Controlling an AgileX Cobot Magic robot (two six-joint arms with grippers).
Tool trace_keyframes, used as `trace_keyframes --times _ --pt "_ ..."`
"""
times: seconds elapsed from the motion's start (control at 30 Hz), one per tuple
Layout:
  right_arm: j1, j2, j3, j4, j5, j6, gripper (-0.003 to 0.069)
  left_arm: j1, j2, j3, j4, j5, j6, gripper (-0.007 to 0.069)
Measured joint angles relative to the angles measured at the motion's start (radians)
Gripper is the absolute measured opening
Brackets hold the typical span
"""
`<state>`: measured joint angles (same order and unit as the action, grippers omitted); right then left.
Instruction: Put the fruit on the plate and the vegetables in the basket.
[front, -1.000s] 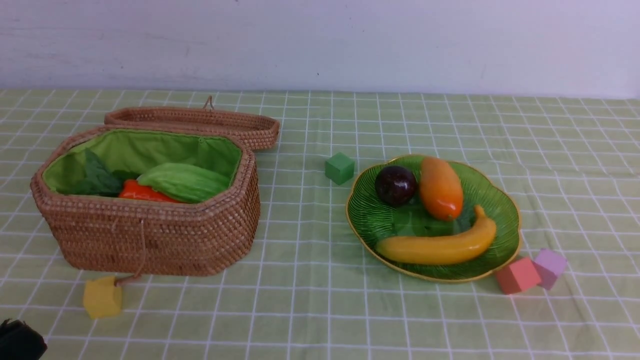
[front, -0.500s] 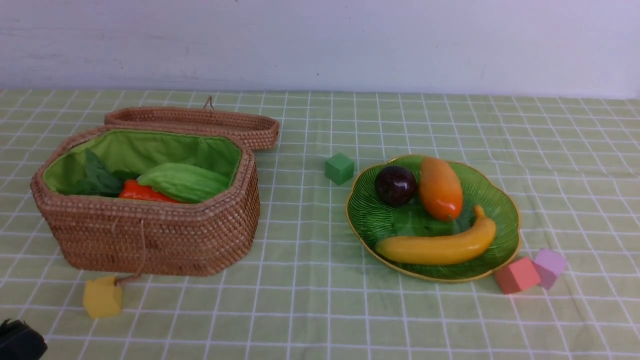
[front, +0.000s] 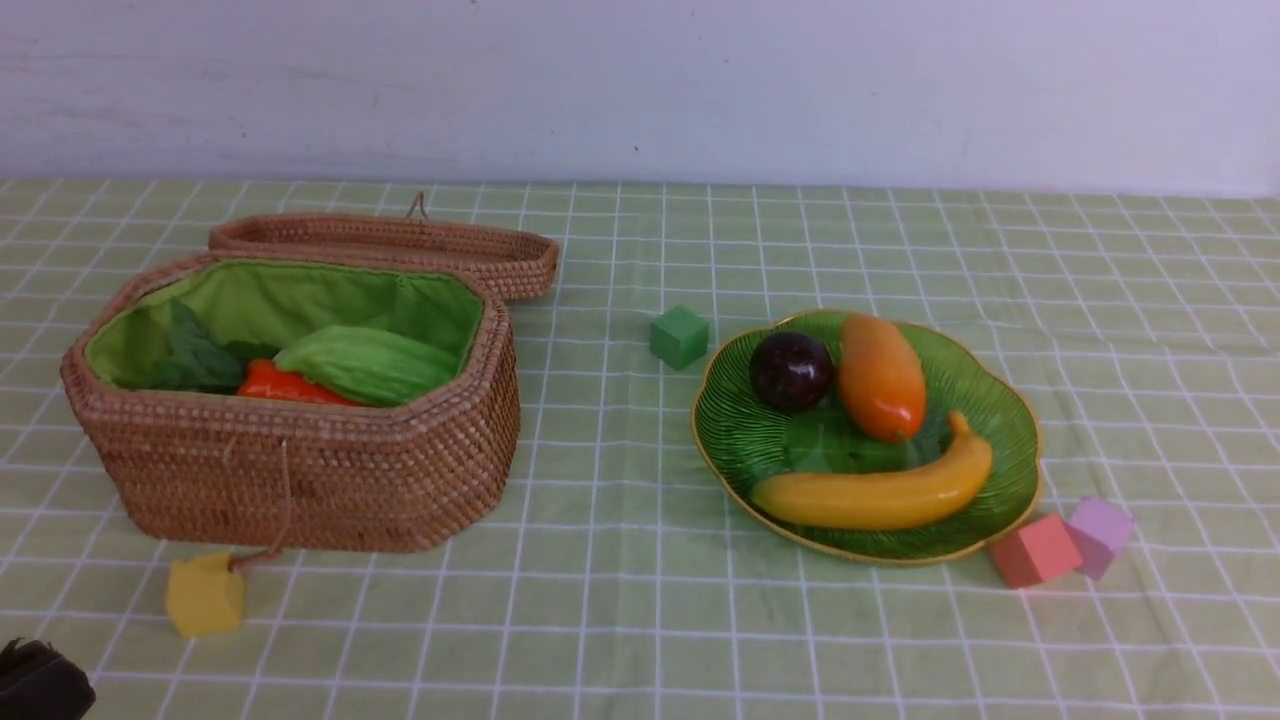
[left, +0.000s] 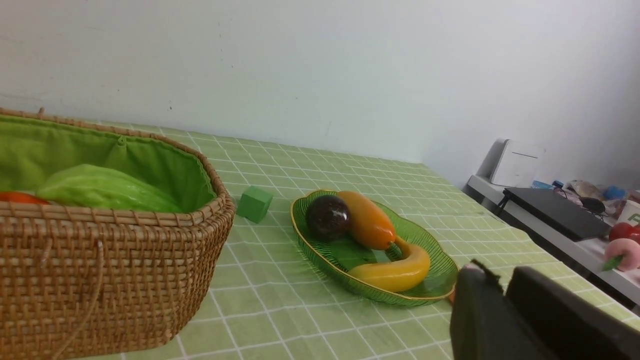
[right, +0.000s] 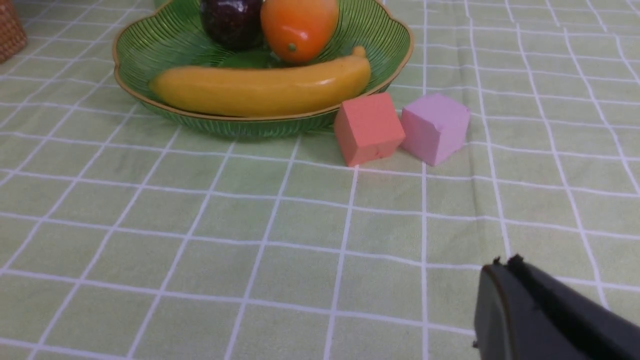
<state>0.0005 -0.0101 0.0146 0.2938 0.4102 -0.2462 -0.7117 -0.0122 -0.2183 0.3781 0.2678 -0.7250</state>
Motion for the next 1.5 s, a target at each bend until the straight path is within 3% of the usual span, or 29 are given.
trace_keyframes --times 0.7,0.83,0.93,0.97,1.03,1.13,1.3,1.5 --pt "0.0 0.0 0.0 -0.001 0.0 0.0 0.0 0.015 0.0 0.009 0.012 -0.003 0.01 0.0092" --pt "0.0 0.0 0.0 -0.001 0.0 0.0 0.0001 0.14 0.0 0.033 -0.075 -0.001 0.071 0.0091" --pt "0.0 0.0 0.0 -0.001 0.0 0.0 0.0003 0.346 0.0 0.092 -0.269 -0.058 0.263 0.0038" --pt "0.0 0.0 0.0 -0.001 0.0 0.0 0.0003 0.346 0.0 0.092 -0.281 -0.063 0.278 0.0032" --pt "0.0 0.0 0.0 -0.001 0.0 0.0 0.0007 0.474 0.0 0.156 -0.417 -0.104 0.448 -0.0013" --pt "0.0 0.0 0.0 -0.001 0.0 0.0 0.001 0.565 0.0 0.227 -0.483 -0.108 0.58 -0.0013" --pt "0.0 0.0 0.0 -0.003 0.0 0.0 0.0014 0.608 0.0 0.248 -0.456 0.106 0.611 -0.0013" --pt "0.0 0.0 0.0 -0.003 0.0 -0.003 0.0018 0.609 0.0 0.248 -0.452 0.117 0.538 -0.0013"
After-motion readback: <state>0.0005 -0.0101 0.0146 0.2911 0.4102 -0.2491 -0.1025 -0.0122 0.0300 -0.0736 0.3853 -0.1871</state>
